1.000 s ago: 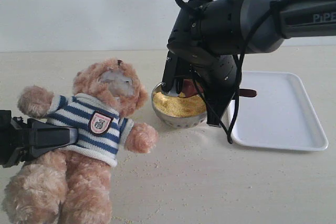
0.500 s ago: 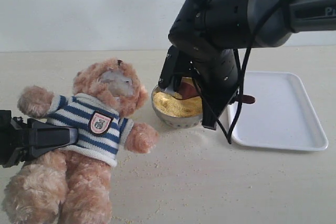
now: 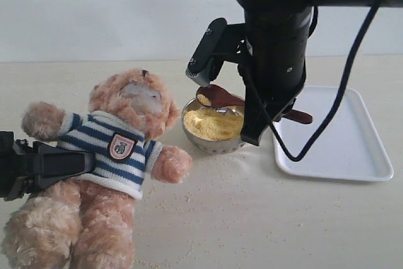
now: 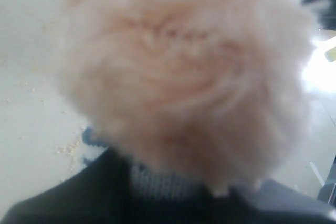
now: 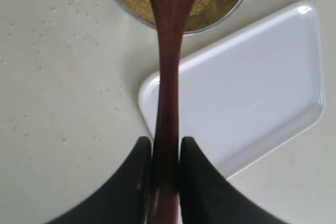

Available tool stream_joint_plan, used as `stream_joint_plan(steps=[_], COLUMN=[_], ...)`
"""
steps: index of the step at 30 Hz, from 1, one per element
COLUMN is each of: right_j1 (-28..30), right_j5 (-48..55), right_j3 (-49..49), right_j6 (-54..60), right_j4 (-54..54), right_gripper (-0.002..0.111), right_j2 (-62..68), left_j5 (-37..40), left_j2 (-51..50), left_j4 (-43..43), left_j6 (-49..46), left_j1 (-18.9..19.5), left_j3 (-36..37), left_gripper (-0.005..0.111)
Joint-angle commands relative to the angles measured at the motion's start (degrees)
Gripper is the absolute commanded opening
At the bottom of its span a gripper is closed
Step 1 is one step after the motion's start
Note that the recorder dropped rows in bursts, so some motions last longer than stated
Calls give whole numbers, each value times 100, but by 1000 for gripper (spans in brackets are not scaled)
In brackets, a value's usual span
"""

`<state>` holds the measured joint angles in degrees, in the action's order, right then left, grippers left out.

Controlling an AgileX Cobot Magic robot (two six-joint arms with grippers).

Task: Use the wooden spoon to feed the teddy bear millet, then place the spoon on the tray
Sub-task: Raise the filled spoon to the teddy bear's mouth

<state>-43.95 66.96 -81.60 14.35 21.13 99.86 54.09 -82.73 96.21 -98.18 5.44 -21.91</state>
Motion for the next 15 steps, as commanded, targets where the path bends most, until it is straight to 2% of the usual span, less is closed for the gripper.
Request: stream_joint_plan(steps=[1, 15], right_j1=[6, -4], right_j5=[246, 277], right_j3=[-31, -31], right_j6=[142, 441], right_j4=[-432, -1466], right_gripper=[0, 0], right_j2=[-451, -1226], left_j5=[315, 304], left_j2=[-3, -3], left_j4=[124, 191], left_j6=[8, 7], left_j1=[12, 12], left_j3=[0, 0], left_gripper=[5, 5])
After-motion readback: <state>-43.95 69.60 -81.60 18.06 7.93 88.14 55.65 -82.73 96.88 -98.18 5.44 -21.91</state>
